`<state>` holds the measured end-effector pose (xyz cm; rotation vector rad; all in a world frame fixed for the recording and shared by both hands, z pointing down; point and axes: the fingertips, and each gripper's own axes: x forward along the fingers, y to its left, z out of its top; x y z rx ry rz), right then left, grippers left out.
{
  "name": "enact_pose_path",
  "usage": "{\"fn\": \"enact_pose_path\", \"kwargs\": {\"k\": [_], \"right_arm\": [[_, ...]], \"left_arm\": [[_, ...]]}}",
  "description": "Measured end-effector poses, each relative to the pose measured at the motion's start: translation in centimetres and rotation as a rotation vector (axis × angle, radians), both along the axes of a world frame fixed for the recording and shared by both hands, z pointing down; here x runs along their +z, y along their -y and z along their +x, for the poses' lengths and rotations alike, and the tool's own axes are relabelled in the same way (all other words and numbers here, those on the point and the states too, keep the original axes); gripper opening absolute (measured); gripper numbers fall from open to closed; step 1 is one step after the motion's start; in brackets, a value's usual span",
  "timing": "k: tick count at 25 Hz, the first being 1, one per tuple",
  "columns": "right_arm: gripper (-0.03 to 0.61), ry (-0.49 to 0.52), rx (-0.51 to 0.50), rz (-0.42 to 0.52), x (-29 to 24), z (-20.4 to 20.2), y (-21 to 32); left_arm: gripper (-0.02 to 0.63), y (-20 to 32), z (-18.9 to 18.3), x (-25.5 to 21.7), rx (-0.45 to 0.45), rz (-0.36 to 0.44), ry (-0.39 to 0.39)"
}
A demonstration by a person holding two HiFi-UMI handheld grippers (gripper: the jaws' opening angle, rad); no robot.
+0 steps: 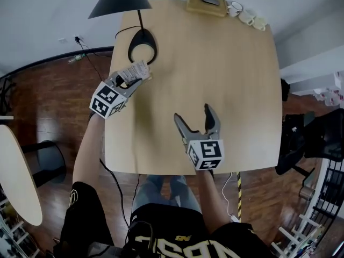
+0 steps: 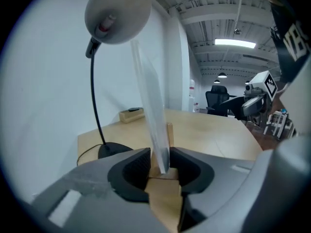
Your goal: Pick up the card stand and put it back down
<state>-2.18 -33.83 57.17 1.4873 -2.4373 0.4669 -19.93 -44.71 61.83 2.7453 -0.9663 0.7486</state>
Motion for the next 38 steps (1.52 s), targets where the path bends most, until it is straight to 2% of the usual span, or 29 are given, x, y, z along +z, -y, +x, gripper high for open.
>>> {"fn": "enact_pose_path", "kwargs": {"k": [8,13,16,17,19,22,28,38], "right_arm": [[0.462,0.005,-0.023,-0.070,4.1,-0.5,-0.8],[0.462,0.010,-0.021,-0.090,5.6,-0.4,-1.4],[0.462,-0.002,-0.026,-0.085,5.7,-0.4,-1.5],[0.462,-0.004,-0.027,-0.080,5.5,-0.3,-1.6],[0.462,-0.007,-0.032,-0.070,5.1,-0.1,-1.7],[0.462,-0.008,-0.044,-0.054,4.3,-0.2,-2.1],[0.462,0.007,-0.080,0.000,1.2,-0.5,-3.4],[0.462,0.057,-0.150,0.124,-6.6,0.3,-8.2]], "left_arm": [[0.130,-1.2,4.7,9.9,0.159,-0.159,0.051],[0.132,-1.7,6.1,12.1,0.203,-0.179,0.040],[0.140,-1.5,5.9,12.9,0.197,-0.172,0.084],[0.147,-1.2,5.8,13.1,0.181,-0.169,0.097],[0.228,-0.8,5.4,13.0,0.130,-0.167,0.099],[0.295,-0.8,4.1,12.0,0.046,-0.162,0.079],[0.316,-3.1,0.8,6.9,-0.113,-0.086,0.032],[0.318,-12.0,-1.1,-7.7,-0.381,0.140,-0.058]]}}
